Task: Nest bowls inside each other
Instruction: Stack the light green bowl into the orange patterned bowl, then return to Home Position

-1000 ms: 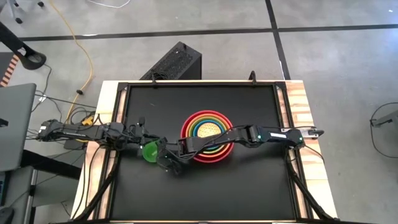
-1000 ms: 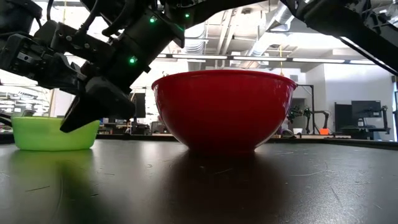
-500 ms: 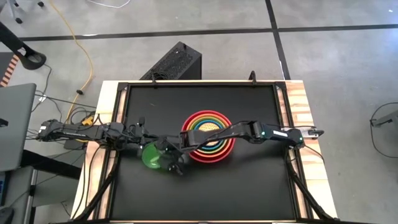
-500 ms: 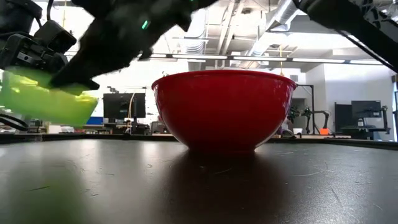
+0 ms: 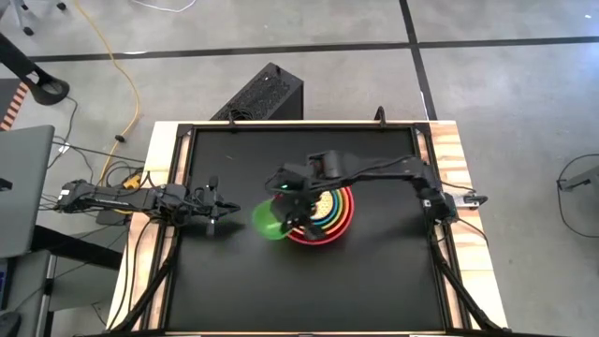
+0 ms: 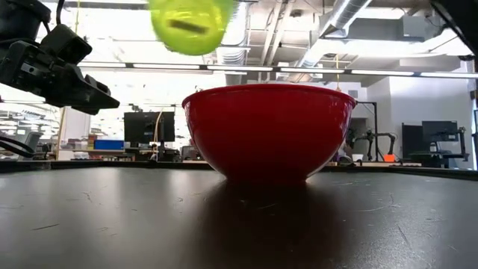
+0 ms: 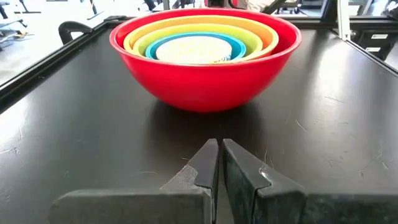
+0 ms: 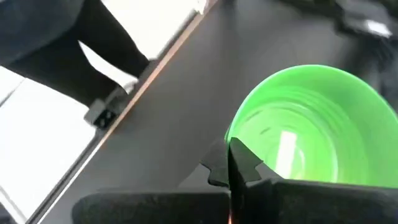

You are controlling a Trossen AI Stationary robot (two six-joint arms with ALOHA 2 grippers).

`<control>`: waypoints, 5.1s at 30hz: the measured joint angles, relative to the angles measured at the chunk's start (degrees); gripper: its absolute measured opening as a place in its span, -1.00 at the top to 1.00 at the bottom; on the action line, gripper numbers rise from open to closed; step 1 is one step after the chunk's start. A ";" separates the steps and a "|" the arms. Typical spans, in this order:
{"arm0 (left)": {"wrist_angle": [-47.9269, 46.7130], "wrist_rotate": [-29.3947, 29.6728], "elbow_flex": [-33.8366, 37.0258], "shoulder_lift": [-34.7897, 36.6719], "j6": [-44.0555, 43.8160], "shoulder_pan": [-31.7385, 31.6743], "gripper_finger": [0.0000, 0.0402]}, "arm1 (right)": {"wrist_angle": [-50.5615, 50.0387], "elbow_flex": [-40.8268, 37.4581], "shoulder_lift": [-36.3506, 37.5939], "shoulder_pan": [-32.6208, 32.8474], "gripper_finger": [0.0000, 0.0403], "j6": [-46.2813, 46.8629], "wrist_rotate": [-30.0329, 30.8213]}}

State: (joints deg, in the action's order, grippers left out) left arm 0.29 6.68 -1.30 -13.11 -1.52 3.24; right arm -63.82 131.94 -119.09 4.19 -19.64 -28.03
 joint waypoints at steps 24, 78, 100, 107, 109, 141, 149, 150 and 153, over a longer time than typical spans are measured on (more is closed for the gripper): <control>0.00 -0.02 0.00 0.00 -0.02 0.00 0.93 | 24.47 -55.61 25.49 -1.93 1.00 15.59 28.62; 0.02 -0.02 -0.02 -0.02 -0.02 0.00 0.93 | 18.49 -48.65 26.58 0.71 0.10 26.01 20.14; 0.02 0.00 -0.02 -0.02 -0.02 -0.02 0.93 | 55.41 -108.97 90.83 2.41 0.47 34.90 23.61; 0.02 0.00 -0.02 -0.02 0.00 0.00 0.93 | 58.94 -122.97 105.12 2.42 0.47 38.64 26.38; 0.00 -0.02 -0.02 -0.02 -0.02 0.00 0.93 | 59.11 -125.84 108.36 2.41 0.47 39.84 26.97; 0.02 -0.01 -0.02 -0.02 0.00 0.00 0.93 | 62.70 -130.28 114.62 1.20 0.47 34.18 32.45; 0.02 -0.01 -0.02 -0.02 0.00 -0.01 0.93 | 62.63 -130.27 114.62 1.20 0.47 34.19 32.42; 0.02 -0.01 -0.02 -0.02 -0.01 -0.01 0.93 | 62.63 -130.27 114.62 1.20 0.47 34.19 32.42; 0.02 -0.01 -0.02 -0.02 -0.01 -0.01 0.93 | 62.63 -130.28 114.62 1.20 0.47 34.19 32.41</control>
State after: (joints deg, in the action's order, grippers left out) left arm 0.32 6.67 -1.32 -13.13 -1.53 3.23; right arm -1.19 1.66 -4.47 5.39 14.55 4.37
